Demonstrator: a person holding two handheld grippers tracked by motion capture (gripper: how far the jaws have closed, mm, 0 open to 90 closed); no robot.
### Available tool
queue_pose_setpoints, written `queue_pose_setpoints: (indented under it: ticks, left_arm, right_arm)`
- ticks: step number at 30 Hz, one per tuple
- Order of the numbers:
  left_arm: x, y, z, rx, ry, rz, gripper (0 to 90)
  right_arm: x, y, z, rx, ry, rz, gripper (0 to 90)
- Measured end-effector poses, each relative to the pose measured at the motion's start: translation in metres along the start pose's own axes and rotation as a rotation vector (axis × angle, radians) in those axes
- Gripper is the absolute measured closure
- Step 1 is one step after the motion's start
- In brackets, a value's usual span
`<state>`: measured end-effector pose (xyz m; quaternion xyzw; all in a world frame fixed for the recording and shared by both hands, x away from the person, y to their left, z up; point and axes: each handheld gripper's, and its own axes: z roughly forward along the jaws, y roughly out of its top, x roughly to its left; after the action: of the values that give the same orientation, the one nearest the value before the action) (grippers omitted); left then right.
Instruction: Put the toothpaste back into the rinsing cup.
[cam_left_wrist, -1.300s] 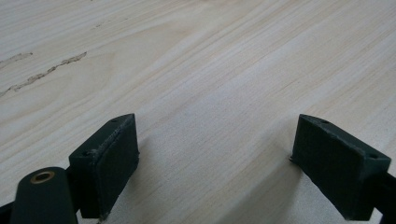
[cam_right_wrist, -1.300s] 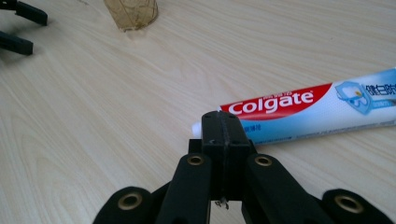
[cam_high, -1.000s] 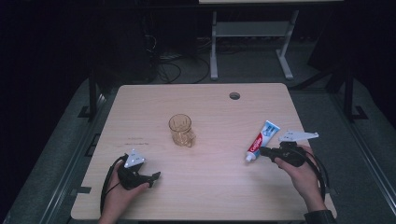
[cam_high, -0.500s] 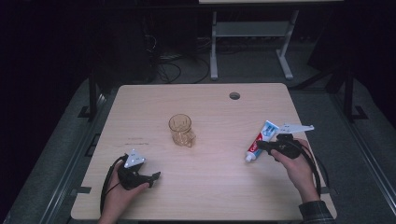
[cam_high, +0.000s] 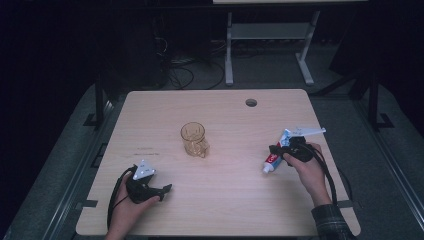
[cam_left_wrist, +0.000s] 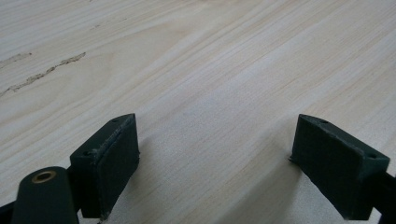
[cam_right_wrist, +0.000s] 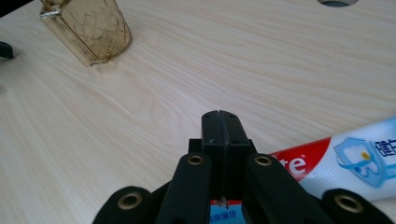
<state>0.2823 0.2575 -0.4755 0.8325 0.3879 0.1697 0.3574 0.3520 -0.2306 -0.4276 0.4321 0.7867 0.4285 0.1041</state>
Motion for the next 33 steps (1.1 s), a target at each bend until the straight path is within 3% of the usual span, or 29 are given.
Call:
queue_pose_setpoints:
  ticks: [13,26,33]
  left_arm:
    - [0.000,0.000,0.000,0.000,-0.001,0.002,13.8]
    - [0.000,0.000,0.000,0.001,-0.004,0.005,13.9]
    - [-0.001,-0.001,-0.001,0.001,-0.004,0.007,13.9]
  right_arm:
    - [0.000,-0.004,0.026,0.060,0.011,-0.009,90.0]
    - [0.007,-0.009,0.034,0.111,0.007,-0.028,89.9]
    - [0.007,-0.010,0.032,0.110,0.009,-0.026,90.0]
